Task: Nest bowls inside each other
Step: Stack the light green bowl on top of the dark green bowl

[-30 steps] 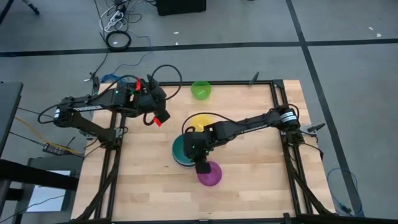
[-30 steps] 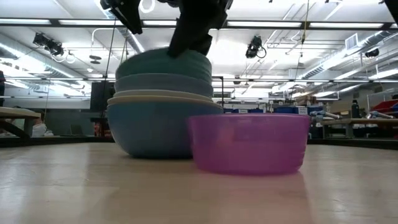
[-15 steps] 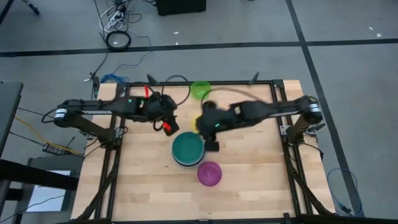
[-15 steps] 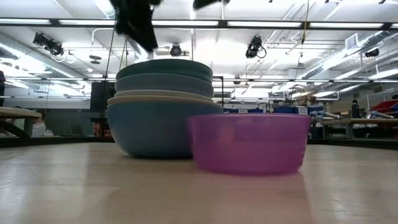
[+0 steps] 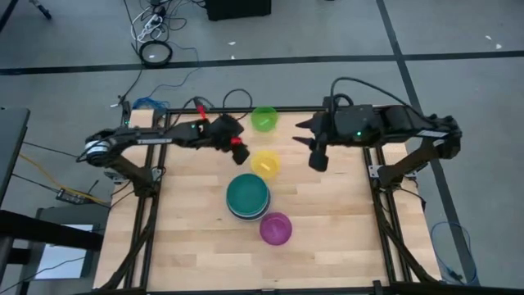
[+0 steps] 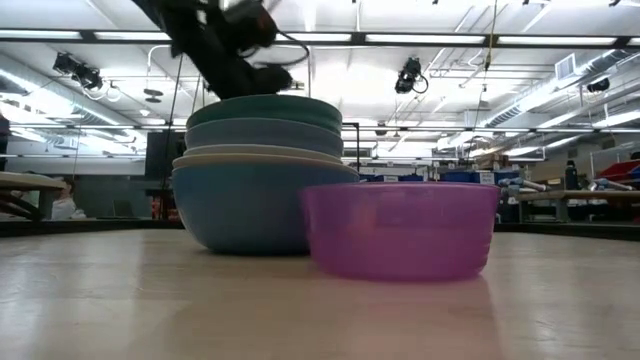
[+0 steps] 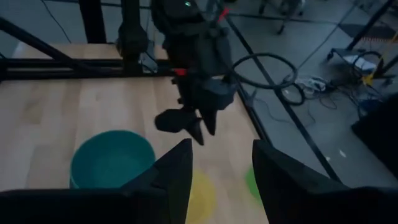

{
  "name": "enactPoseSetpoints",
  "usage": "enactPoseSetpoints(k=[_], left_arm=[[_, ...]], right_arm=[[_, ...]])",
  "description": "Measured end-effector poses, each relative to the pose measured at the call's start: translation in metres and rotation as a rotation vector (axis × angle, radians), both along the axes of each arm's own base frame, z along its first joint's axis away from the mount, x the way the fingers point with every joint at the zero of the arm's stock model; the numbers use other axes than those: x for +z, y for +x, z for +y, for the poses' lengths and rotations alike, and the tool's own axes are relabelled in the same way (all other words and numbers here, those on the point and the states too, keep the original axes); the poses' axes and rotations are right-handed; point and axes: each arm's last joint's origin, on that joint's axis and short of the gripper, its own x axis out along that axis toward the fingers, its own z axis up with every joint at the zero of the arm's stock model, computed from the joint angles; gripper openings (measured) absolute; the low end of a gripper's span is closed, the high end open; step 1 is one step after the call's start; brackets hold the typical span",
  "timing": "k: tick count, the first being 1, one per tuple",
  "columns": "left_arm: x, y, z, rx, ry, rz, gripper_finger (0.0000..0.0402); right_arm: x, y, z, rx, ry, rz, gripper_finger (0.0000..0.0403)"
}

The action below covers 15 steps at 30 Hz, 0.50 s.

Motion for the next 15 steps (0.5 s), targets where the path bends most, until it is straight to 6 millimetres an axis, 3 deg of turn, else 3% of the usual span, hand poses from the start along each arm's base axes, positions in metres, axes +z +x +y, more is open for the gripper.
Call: enactPoseSetpoints(k=[10,15], left_arm=[[-0.011,0.047,0.073,0.107,-0.143,-0.013,0.0193],[-0.020,0.063,0.107,0.149,-0.249,0.078,0.0193]], right_arm=[[-0.016,0.005,0.000,-0.032,-0.011,0.095,0.0149],[-0.019,0.005,0.000,-0.030,-0.015,0.113,0.0144]])
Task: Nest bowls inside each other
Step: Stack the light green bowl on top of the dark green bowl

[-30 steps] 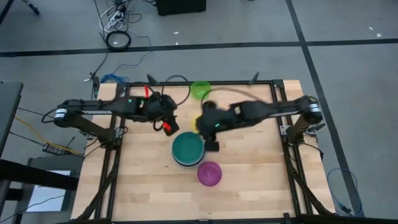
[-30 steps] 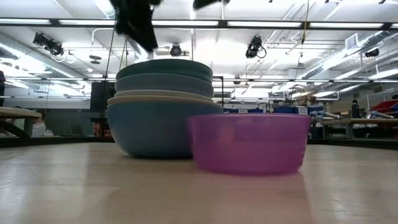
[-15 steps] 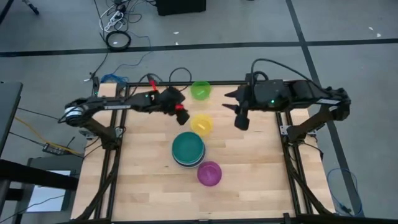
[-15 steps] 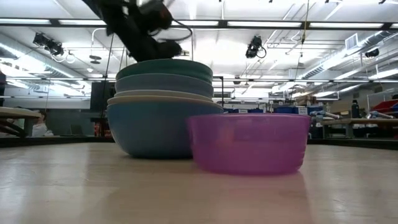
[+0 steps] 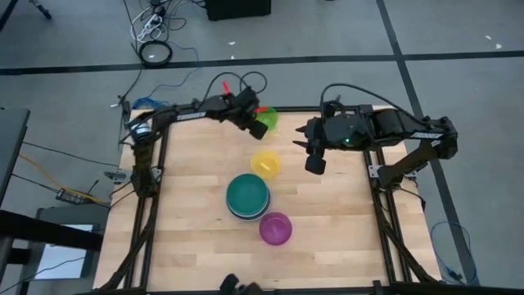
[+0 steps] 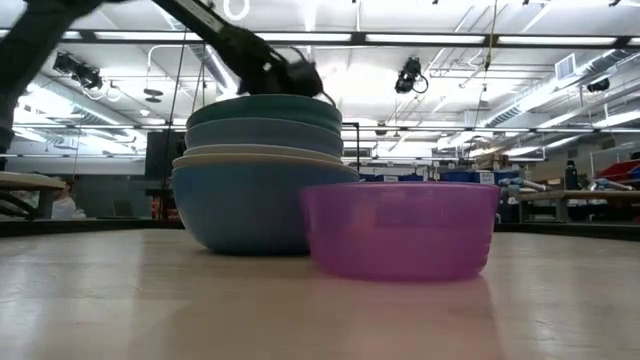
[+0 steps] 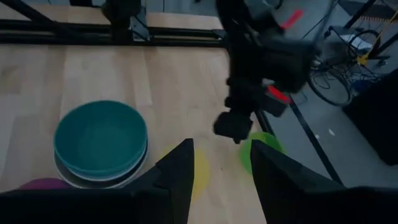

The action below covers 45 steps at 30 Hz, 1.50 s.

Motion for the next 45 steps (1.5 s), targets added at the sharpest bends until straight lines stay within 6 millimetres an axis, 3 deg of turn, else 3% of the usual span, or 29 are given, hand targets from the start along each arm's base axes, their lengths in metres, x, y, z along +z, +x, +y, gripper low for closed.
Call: enactPoseSetpoints(k=[7,21,27,31,37,41,45], left_arm=[[-0.018,0.007,0.038,0.060,-0.035,0.076,0.0193],[-0.026,-0.005,0.064,0.145,-0.067,0.073,0.0193],[-0.051,0.001,0.068,0.140,-0.130,0.076,0.0191],[-0.064,0.005,0.068,0.115,-0.142,0.088,0.0156],[-0.060,0.006,0.065,-0.036,-0.140,0.084,0.0018],[-0.049,0.009,0.058,-0.133,-0.130,0.143,0.0007],[-0.034,0.015,0.035,-0.285,-0.123,0.240,0.0005]], right_arm=[[0.000,0.000,0.000,0.003,-0.004,0.008,0.0139],[0.001,0.001,0.000,0.025,-0.034,0.006,0.0135],[0.002,0.002,0.000,0.026,-0.033,-0.012,0.0135],[0.002,0.002,0.000,0.026,-0.032,-0.015,0.0131],[0.003,0.002,0.001,0.027,-0.033,-0.018,0.0130],[0.003,0.002,0.001,0.011,-0.046,-0.017,0.0129],[0.001,0.001,0.000,0.006,-0.052,0.000,0.0125]])
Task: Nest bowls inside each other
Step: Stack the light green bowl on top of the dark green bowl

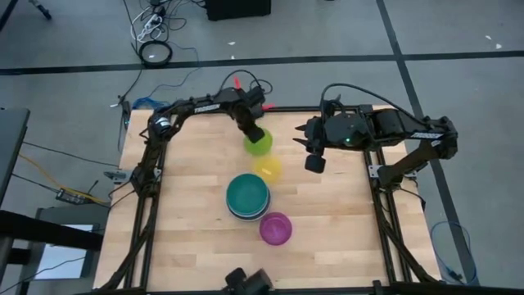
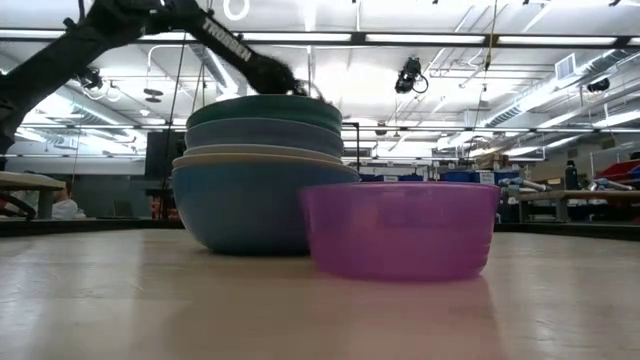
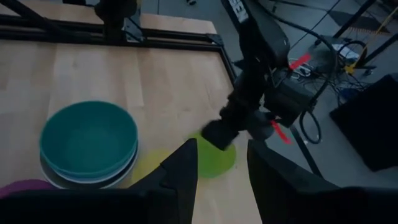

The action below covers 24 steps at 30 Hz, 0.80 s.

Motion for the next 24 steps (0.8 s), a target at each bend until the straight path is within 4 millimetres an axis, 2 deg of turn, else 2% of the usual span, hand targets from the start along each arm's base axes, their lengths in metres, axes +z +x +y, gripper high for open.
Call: enactPoseSetpoints(k=[3,7,10,13,17,24], left_arm=[[0.030,0.004,-0.018,-0.086,0.067,0.045,0.0004],[0.084,0.001,-0.037,-0.119,0.221,0.030,0.0003],[0.122,-0.011,-0.056,-0.143,0.233,-0.011,0.0002],[0.147,-0.027,-0.087,-0.221,0.199,0.019,0.0002],[0.159,-0.037,-0.127,-0.322,0.144,0.087,0.0002],[0.160,-0.022,-0.182,-0.455,0.050,0.026,0.0002]], right_arm=[[-0.001,0.000,-0.001,-0.005,-0.002,0.009,0.0125],[-0.002,-0.001,-0.004,-0.017,-0.002,0.020,0.0125],[-0.002,-0.001,-0.005,-0.022,-0.001,0.020,0.0122],[-0.003,-0.002,-0.005,-0.028,0.006,0.037,0.0121],[-0.008,-0.006,-0.006,-0.031,0.001,0.097,0.0121],[-0.009,-0.007,-0.006,-0.041,0.018,0.111,0.0117]])
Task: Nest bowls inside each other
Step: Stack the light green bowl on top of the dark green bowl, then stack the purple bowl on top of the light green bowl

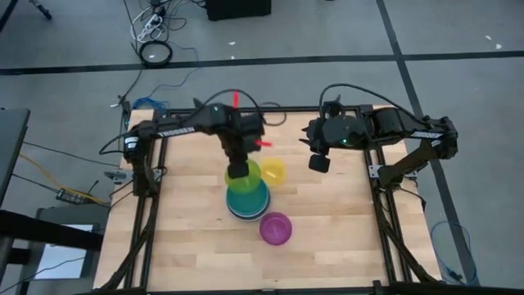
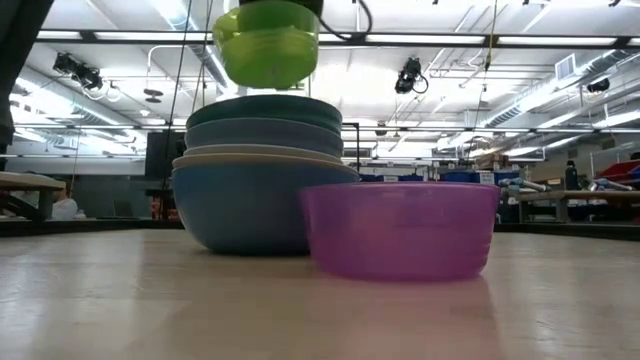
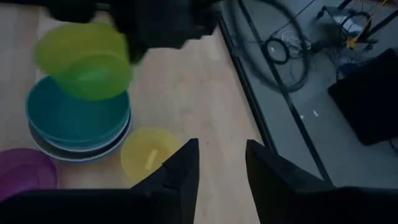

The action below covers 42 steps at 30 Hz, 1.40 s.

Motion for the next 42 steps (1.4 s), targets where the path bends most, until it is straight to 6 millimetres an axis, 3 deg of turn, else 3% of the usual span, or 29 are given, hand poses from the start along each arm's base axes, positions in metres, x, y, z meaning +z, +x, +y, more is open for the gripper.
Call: enactPoseSetpoints(k=[6,13,18,23,30,36,42], left_arm=[[-0.023,0.008,-0.020,-0.017,-0.036,0.026,0.0002],[-0.067,0.006,-0.021,0.019,-0.040,0.126,0.0018],[-0.075,0.010,-0.028,0.022,-0.038,0.096,0.0054],[-0.063,0.018,-0.034,0.006,-0.010,0.019,0.0113],[-0.045,0.013,-0.039,0.003,0.023,0.001,0.0193],[-0.004,-0.028,-0.036,0.135,0.198,-0.017,0.0207],[0.047,-0.079,-0.035,0.306,0.280,-0.192,0.0207]], right_arm=[[-0.004,-0.004,0.004,-0.012,0.059,0.038,0.0120],[-0.007,-0.009,0.013,-0.031,0.070,0.058,0.0151],[-0.016,-0.012,0.019,-0.055,0.097,0.104,0.0180],[-0.048,-0.003,0.026,-0.048,0.139,0.176,0.0199],[-0.117,0.019,0.035,0.038,0.264,0.219,0.0203],[-0.161,0.029,0.044,0.127,0.487,0.175,0.0192],[-0.191,0.026,0.048,0.029,0.672,0.156,0.0180]])
